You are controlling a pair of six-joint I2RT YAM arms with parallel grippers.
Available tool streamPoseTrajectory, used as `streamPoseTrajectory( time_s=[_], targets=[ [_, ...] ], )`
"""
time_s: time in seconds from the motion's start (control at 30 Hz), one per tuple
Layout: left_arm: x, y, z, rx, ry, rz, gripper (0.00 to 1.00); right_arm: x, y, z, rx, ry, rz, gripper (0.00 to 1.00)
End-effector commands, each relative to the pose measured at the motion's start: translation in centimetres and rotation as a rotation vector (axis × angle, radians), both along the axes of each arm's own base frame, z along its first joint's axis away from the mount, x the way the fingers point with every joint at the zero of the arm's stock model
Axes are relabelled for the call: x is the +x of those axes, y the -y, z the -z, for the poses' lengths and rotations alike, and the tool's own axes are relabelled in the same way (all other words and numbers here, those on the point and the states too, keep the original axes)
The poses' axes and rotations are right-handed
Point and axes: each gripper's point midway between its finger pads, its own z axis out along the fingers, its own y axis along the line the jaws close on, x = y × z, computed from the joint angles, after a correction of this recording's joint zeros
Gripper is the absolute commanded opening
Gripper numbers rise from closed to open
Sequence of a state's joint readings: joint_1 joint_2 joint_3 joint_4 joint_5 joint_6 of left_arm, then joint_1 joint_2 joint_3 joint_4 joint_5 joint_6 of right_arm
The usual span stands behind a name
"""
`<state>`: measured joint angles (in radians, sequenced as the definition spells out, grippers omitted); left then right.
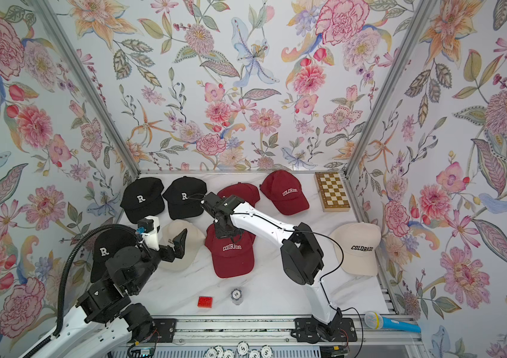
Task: Stack the baseball caps by color
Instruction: Move the baseball cap to the center of the board.
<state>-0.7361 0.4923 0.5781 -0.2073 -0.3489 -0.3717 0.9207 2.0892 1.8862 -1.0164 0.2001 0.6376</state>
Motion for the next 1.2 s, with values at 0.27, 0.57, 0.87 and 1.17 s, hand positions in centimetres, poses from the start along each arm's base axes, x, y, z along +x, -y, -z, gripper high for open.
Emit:
streamPoseTrajectory(
  time_s=[0.27,0.57,0.87,1.17],
  targets=[
    [0.1,-0.2,-0.3,0.036,0.010,-0.014,1.00,1.2,0.1,0.2,-0.017,0.106,-0.001,0.00],
    [0.4,0.5,-0.2,0.035,0.004,0.003,1.00,0.5,2.0,1.7,-0.005,0.110,0.019,0.00],
    [0.9,1.2,-0.4,0.023,0.007,0.018,1.00,-0.4,4.6,2.6,0.004,0.112,0.041,0.00],
    [1.4,2.2,-0.6,0.004,0.006,0.043,1.00,-2.1,9.1,3.7,-0.011,0.085,0.098,0.00]
  ],
)
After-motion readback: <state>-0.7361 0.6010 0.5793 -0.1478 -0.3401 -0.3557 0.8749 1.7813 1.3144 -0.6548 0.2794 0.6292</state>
